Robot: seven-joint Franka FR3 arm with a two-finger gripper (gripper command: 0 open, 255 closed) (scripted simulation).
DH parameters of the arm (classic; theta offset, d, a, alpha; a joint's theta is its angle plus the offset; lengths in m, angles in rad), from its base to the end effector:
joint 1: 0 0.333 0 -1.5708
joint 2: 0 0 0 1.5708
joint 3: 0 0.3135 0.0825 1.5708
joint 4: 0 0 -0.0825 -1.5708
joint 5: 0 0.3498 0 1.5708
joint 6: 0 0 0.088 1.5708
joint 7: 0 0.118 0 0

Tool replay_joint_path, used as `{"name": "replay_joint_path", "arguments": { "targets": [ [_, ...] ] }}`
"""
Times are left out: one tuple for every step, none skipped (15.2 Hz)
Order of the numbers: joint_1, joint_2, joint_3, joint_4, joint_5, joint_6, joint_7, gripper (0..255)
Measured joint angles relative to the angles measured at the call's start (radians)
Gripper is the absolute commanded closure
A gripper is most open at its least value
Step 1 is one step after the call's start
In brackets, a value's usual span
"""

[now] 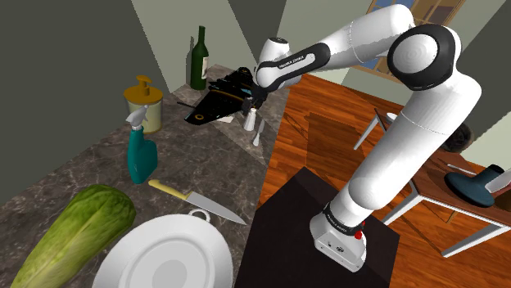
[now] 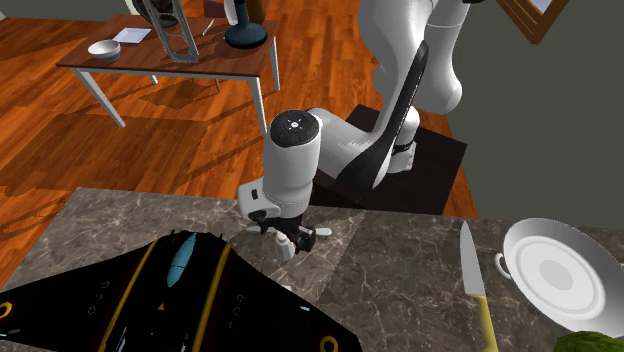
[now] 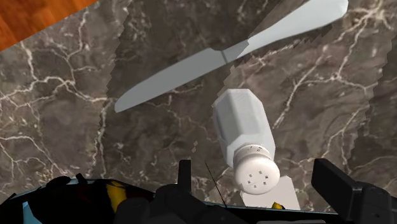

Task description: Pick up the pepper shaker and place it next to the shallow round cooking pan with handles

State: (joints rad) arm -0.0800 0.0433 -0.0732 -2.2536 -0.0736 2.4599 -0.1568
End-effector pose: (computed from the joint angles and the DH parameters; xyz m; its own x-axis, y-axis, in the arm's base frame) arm 0.5122 -0.0794 0.3700 0.9867 0.0628 0.1496 0.0509 -0.9953 0.0825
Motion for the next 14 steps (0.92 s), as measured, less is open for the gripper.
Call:
{"name": "replay_joint_path", "arguments": {
  "targets": [
    [0.0, 0.0, 0.0, 0.0, 0.0, 0.0, 0.0, 255],
    [0.0, 0.0, 0.0, 0.0, 0.0, 0.0, 0.0, 255],
    [0.0, 0.0, 0.0, 0.0, 0.0, 0.0, 0.0, 255],
    [0.0, 0.0, 0.0, 0.0, 0.0, 0.0, 0.0, 255],
    [0.0, 0.0, 0.0, 0.0, 0.0, 0.0, 0.0, 255],
    [0.0, 0.0, 0.0, 0.0, 0.0, 0.0, 0.0, 255],
    [0.0, -0.001, 0.0, 0.0, 0.0, 0.0, 0.0, 255],
    [0.0, -0.001, 0.0, 0.0, 0.0, 0.0, 0.0, 255],
    [0.0, -0.001, 0.0, 0.0, 0.0, 0.0, 0.0, 255],
    [0.0, 0.0, 0.0, 0.0, 0.0, 0.0, 0.0, 255],
    [0.0, -0.005, 0.0, 0.002, 0.0, -0.006, 0.0, 255],
    [0.0, -0.009, 0.0, 0.006, 0.0, -0.015, -0.001, 255],
    [0.0, -0.017, 0.0, 0.01, 0.0, -0.027, -0.001, 255],
    [0.0, -0.027, 0.0, 0.014, 0.0, -0.04, -0.002, 255]
  ]
}}
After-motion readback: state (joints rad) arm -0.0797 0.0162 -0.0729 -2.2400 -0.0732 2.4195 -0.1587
